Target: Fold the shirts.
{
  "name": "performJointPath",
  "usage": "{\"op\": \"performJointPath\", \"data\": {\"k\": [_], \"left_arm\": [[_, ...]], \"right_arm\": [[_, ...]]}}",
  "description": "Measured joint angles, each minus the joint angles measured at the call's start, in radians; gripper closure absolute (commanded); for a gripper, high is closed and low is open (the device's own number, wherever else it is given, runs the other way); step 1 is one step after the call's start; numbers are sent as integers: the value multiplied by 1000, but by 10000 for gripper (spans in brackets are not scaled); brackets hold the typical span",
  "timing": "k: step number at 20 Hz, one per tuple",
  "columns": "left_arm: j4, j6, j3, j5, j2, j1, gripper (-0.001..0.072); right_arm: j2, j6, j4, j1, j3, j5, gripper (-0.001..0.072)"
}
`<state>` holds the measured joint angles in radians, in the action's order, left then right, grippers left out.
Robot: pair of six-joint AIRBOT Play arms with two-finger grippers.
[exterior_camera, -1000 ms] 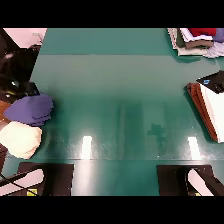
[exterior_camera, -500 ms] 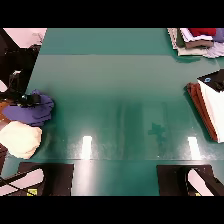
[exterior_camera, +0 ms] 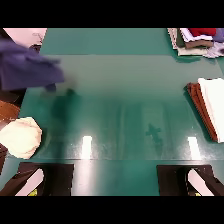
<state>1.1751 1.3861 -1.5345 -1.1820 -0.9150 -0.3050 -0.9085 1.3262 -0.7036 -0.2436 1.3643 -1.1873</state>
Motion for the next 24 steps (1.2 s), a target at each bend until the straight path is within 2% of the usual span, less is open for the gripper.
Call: {"op": "performJointPath", "data": {"k": [4,9,12,15,19,20,21,22,24], "left_arm": [[-211,-4,-179,-70,38,0,684],[-328,-2,-181,-146,47,33,684],[-327,2,-85,-151,36,180,684],[-267,12,33,-76,-9,389,684],[-225,19,116,24,-166,677,680],[-219,19,124,35,-214,735,547],[-218,14,130,48,-261,787,211],[-215,10,135,55,-311,837,86],[-208,1,141,60,-385,903,109]], "right_arm": [[-70,0,3,0,176,-15,691],[-179,0,5,0,363,-120,691],[-225,0,5,0,435,-173,691],[-244,1,5,0,467,-200,691],[-253,1,3,0,481,-230,691],[-254,1,3,0,482,-238,691],[-254,1,3,0,483,-243,691],[-254,1,3,0,484,-247,691],[-256,1,2,0,485,-255,691]]}}
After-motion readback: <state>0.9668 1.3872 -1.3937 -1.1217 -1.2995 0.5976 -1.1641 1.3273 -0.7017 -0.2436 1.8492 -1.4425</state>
